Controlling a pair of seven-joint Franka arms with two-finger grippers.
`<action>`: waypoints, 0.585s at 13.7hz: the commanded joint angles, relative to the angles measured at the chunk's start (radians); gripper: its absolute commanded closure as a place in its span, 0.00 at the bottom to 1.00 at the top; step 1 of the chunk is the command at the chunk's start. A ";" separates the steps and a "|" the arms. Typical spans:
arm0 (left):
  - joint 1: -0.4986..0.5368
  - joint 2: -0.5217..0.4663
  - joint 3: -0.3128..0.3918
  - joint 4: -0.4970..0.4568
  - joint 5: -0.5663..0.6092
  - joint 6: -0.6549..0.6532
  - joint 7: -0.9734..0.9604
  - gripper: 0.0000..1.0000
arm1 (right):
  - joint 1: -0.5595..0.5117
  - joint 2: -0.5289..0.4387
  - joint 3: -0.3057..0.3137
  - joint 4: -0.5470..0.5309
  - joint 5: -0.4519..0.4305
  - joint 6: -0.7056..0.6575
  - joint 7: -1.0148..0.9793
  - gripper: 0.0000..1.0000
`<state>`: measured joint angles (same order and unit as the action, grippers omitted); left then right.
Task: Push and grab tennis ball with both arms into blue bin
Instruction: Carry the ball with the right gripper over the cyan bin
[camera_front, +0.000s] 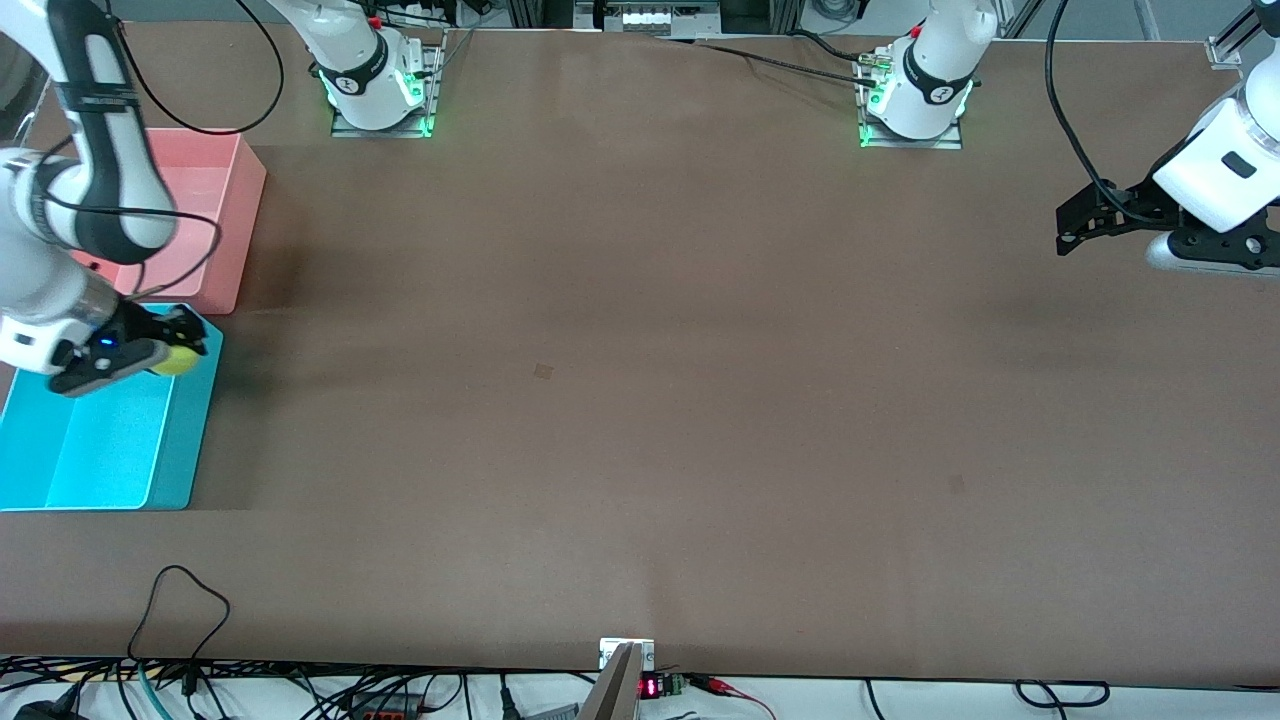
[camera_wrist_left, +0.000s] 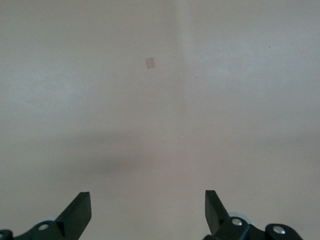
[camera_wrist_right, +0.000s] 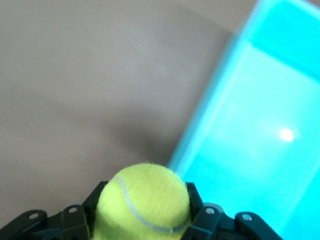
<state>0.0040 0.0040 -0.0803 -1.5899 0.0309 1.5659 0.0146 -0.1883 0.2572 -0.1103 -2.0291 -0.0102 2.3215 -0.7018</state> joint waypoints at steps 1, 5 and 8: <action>0.005 -0.016 -0.001 -0.007 -0.008 -0.003 0.007 0.00 | 0.006 0.017 -0.087 0.032 0.015 -0.054 0.108 1.00; 0.005 -0.016 -0.001 -0.007 -0.008 -0.003 0.007 0.00 | 0.020 0.117 -0.179 0.084 0.013 -0.042 0.130 1.00; 0.007 -0.015 -0.001 -0.007 -0.008 -0.003 0.007 0.00 | 0.016 0.175 -0.201 0.084 -0.010 -0.008 0.122 1.00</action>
<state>0.0040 0.0040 -0.0802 -1.5899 0.0309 1.5658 0.0146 -0.1881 0.3825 -0.2874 -1.9742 -0.0083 2.2959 -0.5909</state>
